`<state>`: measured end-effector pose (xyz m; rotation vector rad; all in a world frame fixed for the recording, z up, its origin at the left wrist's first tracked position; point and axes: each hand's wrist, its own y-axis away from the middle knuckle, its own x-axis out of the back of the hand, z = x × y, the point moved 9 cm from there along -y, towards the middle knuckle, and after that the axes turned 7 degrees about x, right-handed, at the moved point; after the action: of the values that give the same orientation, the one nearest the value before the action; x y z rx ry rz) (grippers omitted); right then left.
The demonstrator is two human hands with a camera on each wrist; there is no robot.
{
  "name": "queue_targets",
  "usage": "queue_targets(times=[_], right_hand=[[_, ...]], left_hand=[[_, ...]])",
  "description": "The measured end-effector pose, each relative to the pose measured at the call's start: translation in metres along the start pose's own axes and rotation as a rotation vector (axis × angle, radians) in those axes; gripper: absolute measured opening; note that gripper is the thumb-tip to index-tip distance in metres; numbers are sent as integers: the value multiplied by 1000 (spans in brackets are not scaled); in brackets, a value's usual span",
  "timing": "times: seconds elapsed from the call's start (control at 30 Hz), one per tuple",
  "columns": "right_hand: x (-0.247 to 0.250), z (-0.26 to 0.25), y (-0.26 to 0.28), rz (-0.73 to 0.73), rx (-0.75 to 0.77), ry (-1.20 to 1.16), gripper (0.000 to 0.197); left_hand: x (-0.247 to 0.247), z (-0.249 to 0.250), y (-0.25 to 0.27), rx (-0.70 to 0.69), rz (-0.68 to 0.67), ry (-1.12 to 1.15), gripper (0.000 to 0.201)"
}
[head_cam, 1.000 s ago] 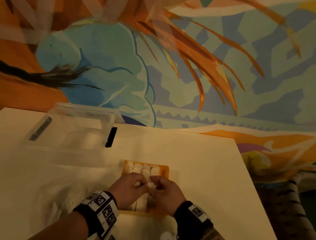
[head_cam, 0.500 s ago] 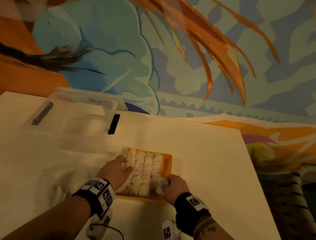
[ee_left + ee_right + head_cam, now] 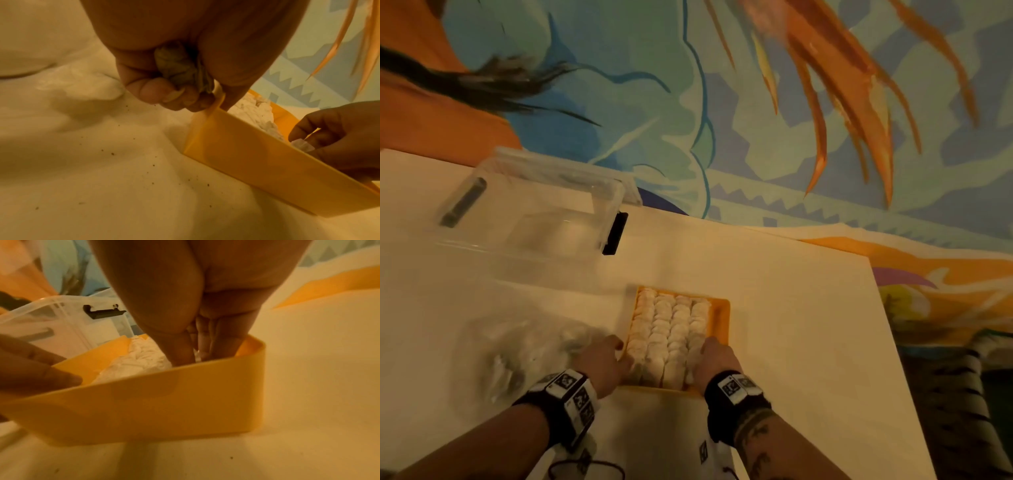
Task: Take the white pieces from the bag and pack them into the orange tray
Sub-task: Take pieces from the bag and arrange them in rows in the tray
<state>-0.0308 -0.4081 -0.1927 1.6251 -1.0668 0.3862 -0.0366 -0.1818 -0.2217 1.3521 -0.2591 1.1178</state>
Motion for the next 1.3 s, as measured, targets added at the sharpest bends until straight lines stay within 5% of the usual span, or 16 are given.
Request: queue_targets(times=[0.37, 0.47, 0.63, 0.73, 0.83, 0.9, 1.03, 1.2, 1.3], right_hand=[[1, -1, 0, 56, 77, 20, 34], [13, 2, 4, 92, 91, -37, 37], [36, -8, 21, 232, 232, -164, 28], [28, -30, 38, 152, 388, -406, 35], [21, -38, 46, 130, 454, -363, 48], [25, -32, 48, 173, 437, -368, 37], [30, -14, 54, 161, 381, -675, 10], [27, 6, 56, 161, 261, -898, 15], [25, 8, 55, 189, 283, -934, 15]], left_hand=[[10, 2, 3, -26, 15, 98, 57], [30, 10, 8, -65, 76, 272, 45], [21, 46, 23, -125, -159, 686, 21], [-2, 62, 21, -73, -323, 876, 53], [-15, 80, 24, -104, -418, 1003, 78], [-18, 86, 29, -100, -422, 1025, 90], [-19, 93, 51, -80, -465, 993, 57], [-9, 105, 67, -232, -424, 801, 18], [-4, 108, 67, -286, -325, 760, 12]])
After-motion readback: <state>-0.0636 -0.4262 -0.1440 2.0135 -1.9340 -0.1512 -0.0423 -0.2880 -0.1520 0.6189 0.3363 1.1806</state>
